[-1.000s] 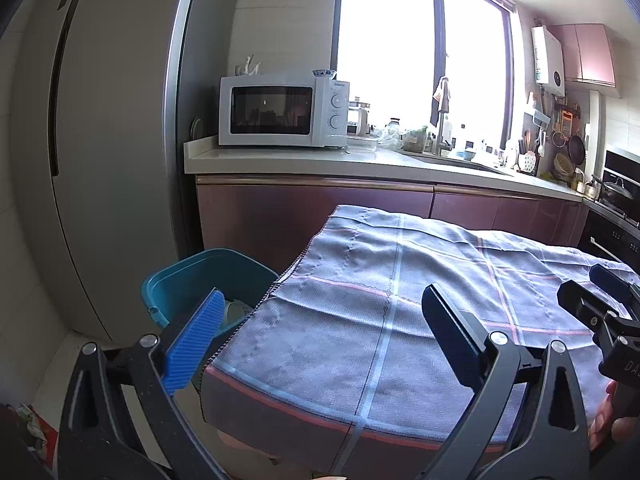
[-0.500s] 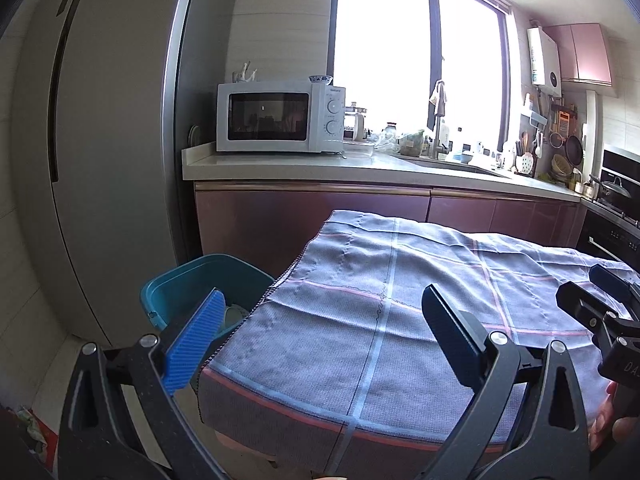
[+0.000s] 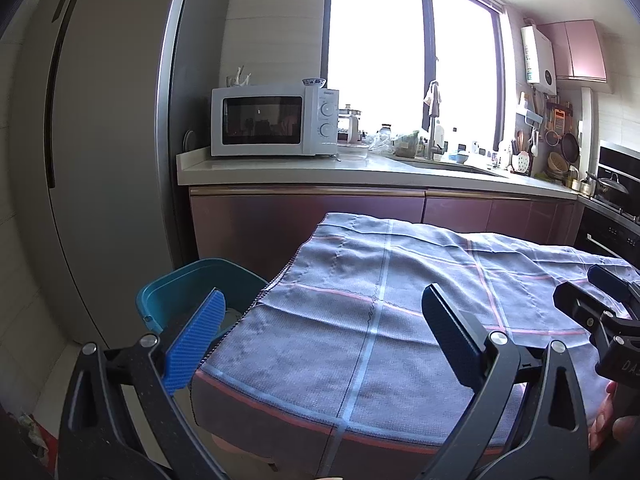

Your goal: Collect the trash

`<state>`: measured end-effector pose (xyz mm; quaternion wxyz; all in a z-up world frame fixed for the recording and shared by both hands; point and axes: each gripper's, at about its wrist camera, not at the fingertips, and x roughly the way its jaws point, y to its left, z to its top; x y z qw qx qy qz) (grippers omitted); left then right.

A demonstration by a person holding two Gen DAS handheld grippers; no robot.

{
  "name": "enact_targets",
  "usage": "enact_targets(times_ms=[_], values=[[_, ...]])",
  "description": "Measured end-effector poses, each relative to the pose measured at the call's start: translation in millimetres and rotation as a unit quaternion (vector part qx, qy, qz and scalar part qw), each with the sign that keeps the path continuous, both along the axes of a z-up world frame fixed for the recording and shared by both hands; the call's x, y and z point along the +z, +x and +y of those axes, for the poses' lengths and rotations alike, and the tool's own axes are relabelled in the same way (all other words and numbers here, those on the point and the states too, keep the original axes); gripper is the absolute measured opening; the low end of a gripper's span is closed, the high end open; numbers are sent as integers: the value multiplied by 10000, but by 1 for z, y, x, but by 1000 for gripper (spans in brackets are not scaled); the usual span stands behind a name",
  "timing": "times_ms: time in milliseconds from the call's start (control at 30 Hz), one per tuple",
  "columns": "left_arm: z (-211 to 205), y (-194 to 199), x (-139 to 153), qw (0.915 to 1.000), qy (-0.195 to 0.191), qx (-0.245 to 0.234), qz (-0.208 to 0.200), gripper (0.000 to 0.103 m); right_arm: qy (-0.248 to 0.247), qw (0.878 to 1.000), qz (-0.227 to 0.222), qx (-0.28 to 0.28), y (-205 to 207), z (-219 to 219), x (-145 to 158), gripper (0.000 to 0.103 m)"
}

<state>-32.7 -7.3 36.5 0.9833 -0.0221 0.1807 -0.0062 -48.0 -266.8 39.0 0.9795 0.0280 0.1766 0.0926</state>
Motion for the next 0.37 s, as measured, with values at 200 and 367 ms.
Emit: enact_targets(times_ms=[200, 367], values=[[-1, 7, -6, 9999, -65, -11, 154, 97, 39, 10000, 53, -34, 2, -3, -3, 96], [-3, 16, -13, 9994, -91, -53, 315, 97, 73, 9999, 116, -102, 6, -9, -6, 96]])
